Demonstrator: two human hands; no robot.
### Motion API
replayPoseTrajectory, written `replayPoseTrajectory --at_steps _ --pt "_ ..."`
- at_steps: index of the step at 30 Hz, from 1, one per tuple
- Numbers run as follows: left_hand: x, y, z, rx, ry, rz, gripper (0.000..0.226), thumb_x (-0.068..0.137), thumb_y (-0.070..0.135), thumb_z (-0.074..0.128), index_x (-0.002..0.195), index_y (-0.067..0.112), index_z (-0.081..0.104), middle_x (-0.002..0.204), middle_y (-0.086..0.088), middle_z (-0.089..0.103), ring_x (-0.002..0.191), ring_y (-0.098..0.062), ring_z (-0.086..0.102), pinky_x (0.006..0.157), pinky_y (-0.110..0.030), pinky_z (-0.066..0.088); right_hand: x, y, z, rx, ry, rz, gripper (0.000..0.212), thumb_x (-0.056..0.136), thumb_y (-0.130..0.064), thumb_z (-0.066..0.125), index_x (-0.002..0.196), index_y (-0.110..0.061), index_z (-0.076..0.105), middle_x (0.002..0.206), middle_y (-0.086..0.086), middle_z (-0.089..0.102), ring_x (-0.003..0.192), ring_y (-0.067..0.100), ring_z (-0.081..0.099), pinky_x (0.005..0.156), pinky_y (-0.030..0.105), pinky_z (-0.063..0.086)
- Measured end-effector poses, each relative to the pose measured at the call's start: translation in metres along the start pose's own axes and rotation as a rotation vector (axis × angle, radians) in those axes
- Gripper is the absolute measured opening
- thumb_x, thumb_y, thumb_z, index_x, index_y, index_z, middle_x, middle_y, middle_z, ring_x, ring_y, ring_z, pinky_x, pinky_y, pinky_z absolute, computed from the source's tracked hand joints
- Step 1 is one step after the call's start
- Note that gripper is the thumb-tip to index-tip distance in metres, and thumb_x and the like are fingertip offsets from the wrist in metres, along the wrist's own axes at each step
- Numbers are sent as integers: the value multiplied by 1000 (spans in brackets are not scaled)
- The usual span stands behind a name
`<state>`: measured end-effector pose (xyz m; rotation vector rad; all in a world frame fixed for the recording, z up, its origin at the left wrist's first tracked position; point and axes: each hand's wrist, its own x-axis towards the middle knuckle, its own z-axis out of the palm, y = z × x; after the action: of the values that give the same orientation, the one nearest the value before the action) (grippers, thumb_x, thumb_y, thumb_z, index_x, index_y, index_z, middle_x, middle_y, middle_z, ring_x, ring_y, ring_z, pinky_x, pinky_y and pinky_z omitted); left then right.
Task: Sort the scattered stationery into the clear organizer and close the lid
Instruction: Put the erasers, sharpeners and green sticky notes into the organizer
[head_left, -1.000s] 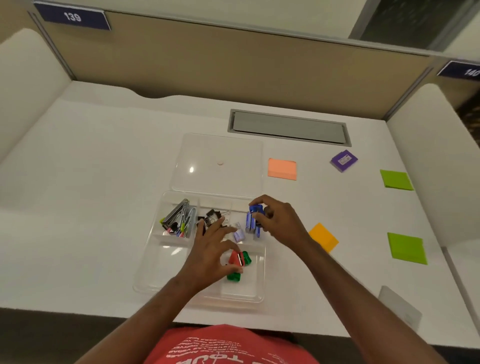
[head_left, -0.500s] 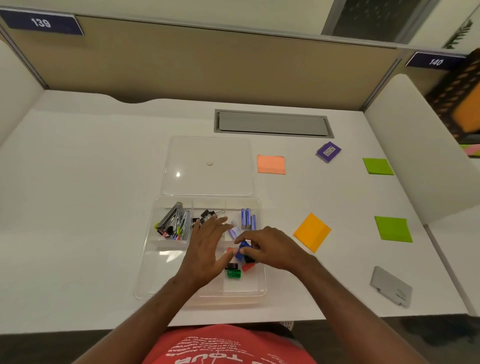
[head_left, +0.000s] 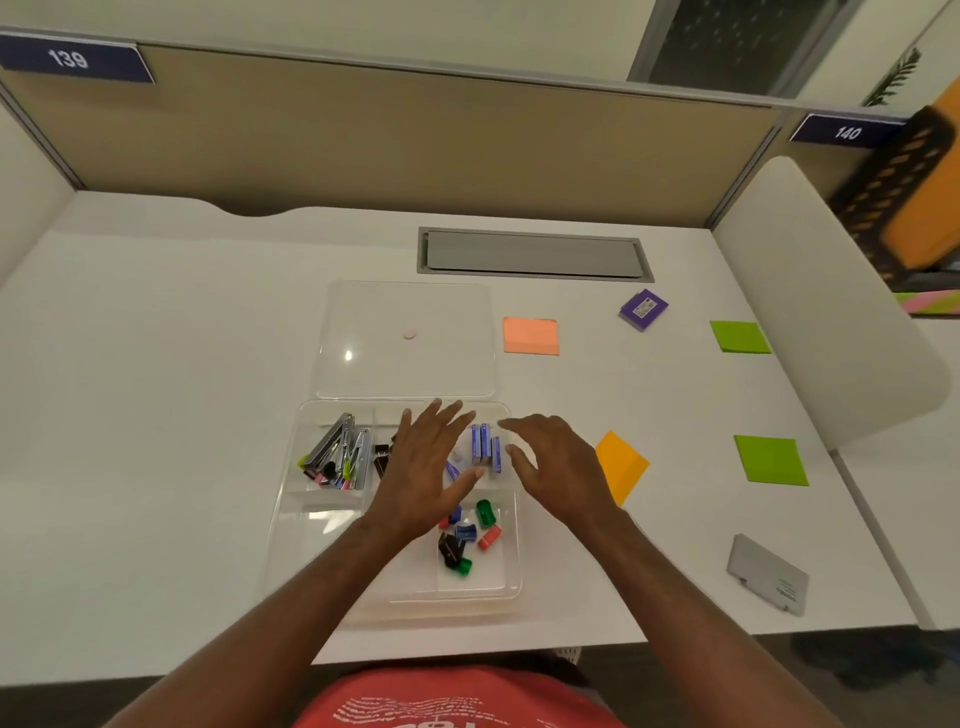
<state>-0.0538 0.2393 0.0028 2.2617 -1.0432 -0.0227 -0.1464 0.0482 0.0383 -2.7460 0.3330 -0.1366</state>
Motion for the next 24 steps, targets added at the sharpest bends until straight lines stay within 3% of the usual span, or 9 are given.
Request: replayPoseTrajectory --at_steps 4,7,13,20,24 --pt "30 7 6 41 -17 10 70 94 53 56 153 21 34 161 -1 30 153 -19 14 125 -48 1 1 21 -8 -17 12 46 50 98 -37 56 146 -24 47 147 -1 50 137 19 43 111 36 40" --pt "51 15 15 86 -46 17 72 94 56 53 154 24 30 162 0 27 153 -19 11 124 -46 -2 3 40 -15 -39 17 73 56 98 -39 55 150 -24 41 155 1 40 143 21 36 116 37 34" --pt "78 46 44 113 -91 112 74 95 57 50 155 21 27 163 -2 25 154 -21 9 123 -53 5 -1 84 -33 -29 28 148 66 98 -39 55 155 -25 27 162 3 27 150 23 22 119 38 26" --pt "103 91 85 97 -154 143 74 95 58 49 156 22 26 164 -2 21 154 -21 6 124 -51 0 -13 140 -53 -74 17 215 70 100 -45 49 158 -28 13 166 2 10 153 21 8 121 37 19" --pt "113 112 107 92 -192 167 75 95 60 46 156 22 26 165 -2 20 154 -21 6 124 -51 1 -23 172 -64 -91 14 252 70 100 -46 47 158 -27 14 166 3 8 153 22 6 122 37 17"
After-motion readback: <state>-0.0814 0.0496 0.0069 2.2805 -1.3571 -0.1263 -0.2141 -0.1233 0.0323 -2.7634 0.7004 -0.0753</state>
